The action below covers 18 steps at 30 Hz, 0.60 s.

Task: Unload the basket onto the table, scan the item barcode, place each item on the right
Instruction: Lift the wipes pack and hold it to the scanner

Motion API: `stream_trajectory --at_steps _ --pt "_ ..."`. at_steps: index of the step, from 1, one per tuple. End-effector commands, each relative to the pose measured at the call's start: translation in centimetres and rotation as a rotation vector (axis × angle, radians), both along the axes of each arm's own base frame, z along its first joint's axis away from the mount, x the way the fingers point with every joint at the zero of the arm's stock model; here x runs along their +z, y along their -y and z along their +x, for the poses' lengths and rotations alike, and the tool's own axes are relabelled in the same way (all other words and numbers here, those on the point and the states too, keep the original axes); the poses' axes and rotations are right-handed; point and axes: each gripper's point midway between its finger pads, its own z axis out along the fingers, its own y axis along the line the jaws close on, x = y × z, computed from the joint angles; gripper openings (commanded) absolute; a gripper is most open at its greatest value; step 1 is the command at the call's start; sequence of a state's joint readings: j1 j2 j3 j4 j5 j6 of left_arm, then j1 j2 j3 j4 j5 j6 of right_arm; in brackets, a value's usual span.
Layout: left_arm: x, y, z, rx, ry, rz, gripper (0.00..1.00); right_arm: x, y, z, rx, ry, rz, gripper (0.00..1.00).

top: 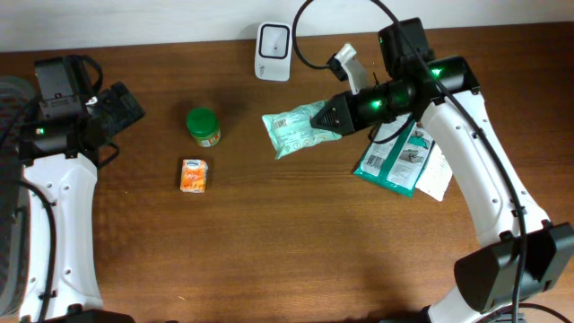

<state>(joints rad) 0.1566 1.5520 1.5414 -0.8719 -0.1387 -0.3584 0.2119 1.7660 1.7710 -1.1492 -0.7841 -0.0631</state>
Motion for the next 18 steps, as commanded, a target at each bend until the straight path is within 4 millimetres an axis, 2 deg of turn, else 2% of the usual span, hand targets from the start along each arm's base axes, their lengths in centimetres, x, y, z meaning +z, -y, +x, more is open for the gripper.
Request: stream_trajectory --at_steps 1,5,7,9,12,15,17,18 --pt "1.3 0.0 0.0 -0.009 0.032 0.008 0.99 3.3 0.8 -0.2 -0.019 0.079 -0.029 0.04" --pt "1.3 0.0 0.1 -0.009 0.033 0.008 0.99 7.1 2.3 0.5 -0.085 0.191 -0.119 0.04" --pt "1.3 0.0 0.0 -0.009 0.032 0.008 0.99 6.8 3.3 1.8 -0.136 0.261 -0.242 0.04" --pt "1.3 0.0 0.0 -0.009 0.032 0.008 0.99 5.9 3.3 3.6 -0.174 0.331 -0.366 0.04" --pt "1.3 0.0 0.0 -0.009 0.032 0.008 0.99 4.4 2.8 8.1 -0.274 0.482 -0.585 0.04" --pt "1.3 0.0 0.0 -0.009 0.032 0.008 0.99 2.1 0.6 14.0 -0.245 0.688 -0.748 0.04" --pt "1.3 0.0 0.0 -0.009 0.032 0.008 0.99 1.6 0.3 16.3 -0.254 0.768 -0.808 0.04" --pt "1.3 0.0 0.0 -0.009 0.032 0.008 0.99 1.2 0.0 18.1 -0.254 0.837 -0.849 0.04"
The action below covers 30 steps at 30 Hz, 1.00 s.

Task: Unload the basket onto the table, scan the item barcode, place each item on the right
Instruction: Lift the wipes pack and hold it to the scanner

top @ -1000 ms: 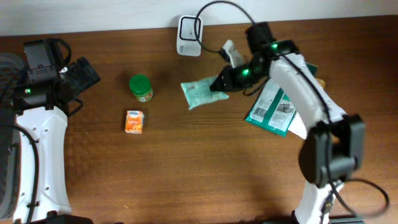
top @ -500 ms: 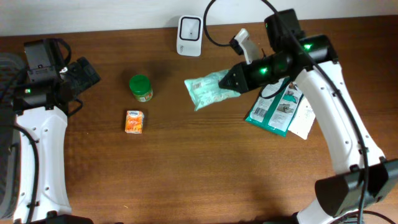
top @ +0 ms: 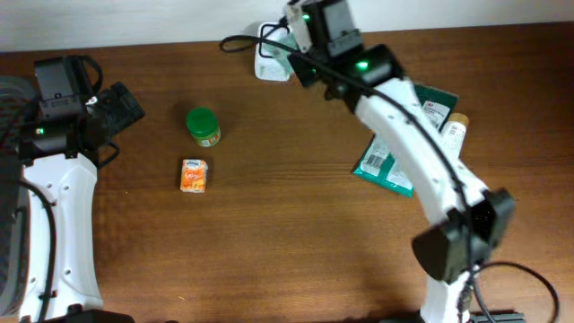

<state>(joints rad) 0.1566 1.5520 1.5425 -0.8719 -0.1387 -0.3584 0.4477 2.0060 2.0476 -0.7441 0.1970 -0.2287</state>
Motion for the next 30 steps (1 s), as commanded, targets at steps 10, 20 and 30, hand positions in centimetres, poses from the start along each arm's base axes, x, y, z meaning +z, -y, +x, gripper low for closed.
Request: stream_trajectory --at_steps 10,20,30 --pt "1.3 0.0 0.0 -0.008 0.031 0.009 0.99 -3.7 -3.1 13.8 0.133 0.605 -0.621 0.04" --pt "1.3 0.0 0.0 -0.009 0.031 0.008 0.99 -5.6 -3.4 14.1 0.156 0.584 -0.648 0.04" --pt "1.3 0.0 0.0 -0.009 0.031 0.008 0.99 -3.3 -3.3 13.5 0.118 0.596 -0.555 0.04"
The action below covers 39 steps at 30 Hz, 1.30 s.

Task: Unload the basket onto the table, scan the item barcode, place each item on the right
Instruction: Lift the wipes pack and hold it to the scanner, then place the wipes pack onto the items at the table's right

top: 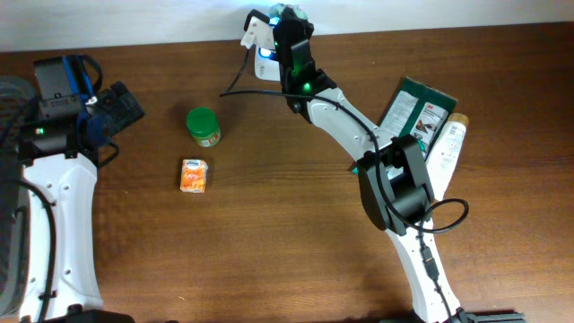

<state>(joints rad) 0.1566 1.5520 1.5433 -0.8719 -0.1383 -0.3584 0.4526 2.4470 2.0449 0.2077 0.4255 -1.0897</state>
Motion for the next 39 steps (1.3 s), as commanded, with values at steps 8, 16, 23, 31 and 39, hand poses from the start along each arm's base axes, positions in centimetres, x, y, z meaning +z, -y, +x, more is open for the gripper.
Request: stream_trajectory --at_steps 8,16,23,31,39 --pt "1.2 0.0 0.0 -0.008 0.030 0.008 0.99 12.1 1.0 -5.4 -0.013 -0.061 0.446 0.04" --pt "1.2 0.0 0.0 -0.008 0.030 0.008 0.99 17.8 7.0 -19.4 -0.218 -0.488 1.102 0.04" --pt "1.2 0.0 0.0 -0.008 0.030 0.008 0.99 12.0 19.5 -25.3 -0.558 -0.900 1.382 0.04" --pt "1.2 0.0 0.0 -0.008 0.030 0.008 0.99 2.2 28.6 -23.6 -0.738 -1.154 1.542 0.04" --pt "1.2 0.0 0.0 -0.008 0.030 0.008 0.99 -10.2 34.9 -24.4 -1.162 -1.242 1.313 0.15"
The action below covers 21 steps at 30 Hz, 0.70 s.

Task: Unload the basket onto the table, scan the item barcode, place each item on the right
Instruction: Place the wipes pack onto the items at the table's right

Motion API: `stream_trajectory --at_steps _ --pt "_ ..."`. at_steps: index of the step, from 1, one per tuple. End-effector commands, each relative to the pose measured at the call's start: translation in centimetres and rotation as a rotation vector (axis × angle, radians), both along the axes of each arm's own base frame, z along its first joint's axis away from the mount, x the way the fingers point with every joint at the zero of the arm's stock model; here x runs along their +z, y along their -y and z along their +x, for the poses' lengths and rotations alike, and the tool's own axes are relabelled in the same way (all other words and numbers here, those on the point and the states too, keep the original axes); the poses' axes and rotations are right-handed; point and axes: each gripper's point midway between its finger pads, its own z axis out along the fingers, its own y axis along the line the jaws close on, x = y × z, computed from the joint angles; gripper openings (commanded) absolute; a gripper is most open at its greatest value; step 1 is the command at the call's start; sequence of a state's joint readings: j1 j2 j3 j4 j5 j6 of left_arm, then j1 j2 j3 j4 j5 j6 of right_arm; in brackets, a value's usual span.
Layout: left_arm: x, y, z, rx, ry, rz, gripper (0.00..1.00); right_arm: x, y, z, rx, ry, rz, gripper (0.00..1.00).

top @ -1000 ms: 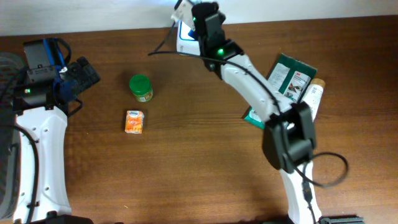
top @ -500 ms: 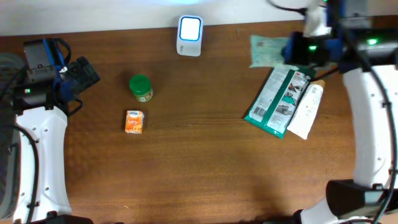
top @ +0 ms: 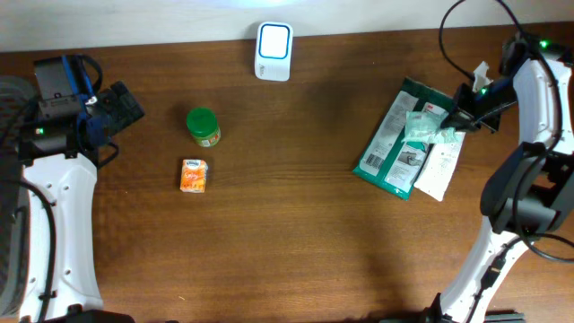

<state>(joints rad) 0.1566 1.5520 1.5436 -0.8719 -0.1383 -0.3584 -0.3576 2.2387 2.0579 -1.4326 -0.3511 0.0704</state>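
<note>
The white barcode scanner (top: 273, 39) stands at the back middle of the table, its face lit blue. My right gripper (top: 459, 115) is at the far right, shut on a pale green packet (top: 423, 126) that hangs over the pile of items there. My left gripper (top: 121, 106) rests at the far left, away from everything; its jaws are too dark to read.
Under the packet lie a dark green pouch (top: 395, 151) and a white pack (top: 441, 169). A green-lidded jar (top: 204, 126) and a small orange pack (top: 193, 175) stand left of the middle. The right arm's cable loops above the pile.
My right gripper was up at the scanner at the back of the table. It is now at the far right, holding the pale green packet over the pile. The left arm has not moved.
My right gripper first held the pale green packet over the middle of the table. Then it was close to the scanner, and then right at it. Now the packet is back over the pile at the right, still held.
</note>
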Motion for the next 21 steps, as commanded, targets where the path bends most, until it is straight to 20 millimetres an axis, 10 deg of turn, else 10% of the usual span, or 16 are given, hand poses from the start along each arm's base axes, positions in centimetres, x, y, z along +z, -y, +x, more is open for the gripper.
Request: stream_trajectory --at_steps 1,3,9,14,19,21 --pt "1.2 0.0 0.0 -0.008 0.030 0.008 0.99 -0.6 1.7 -0.6 0.012 -0.032 -0.089 0.30" --pt "1.2 0.0 0.0 -0.008 0.030 0.008 0.99 -0.6 1.6 -0.8 0.014 -0.044 -0.086 0.59" --pt "1.2 0.0 0.0 -0.008 0.030 0.008 0.99 6.1 -2.9 0.8 0.212 0.097 -0.042 0.76" --pt "1.2 0.0 0.0 -0.008 0.030 0.008 0.99 12.4 -18.6 5.2 0.556 0.411 -0.090 0.98" --pt "1.2 0.0 0.0 -0.008 0.030 0.008 0.99 12.1 -37.9 6.6 0.844 0.702 -0.015 0.98" --pt "1.2 0.0 0.0 -0.008 0.030 0.008 0.99 10.7 -41.2 6.6 0.889 0.734 -0.052 0.98"
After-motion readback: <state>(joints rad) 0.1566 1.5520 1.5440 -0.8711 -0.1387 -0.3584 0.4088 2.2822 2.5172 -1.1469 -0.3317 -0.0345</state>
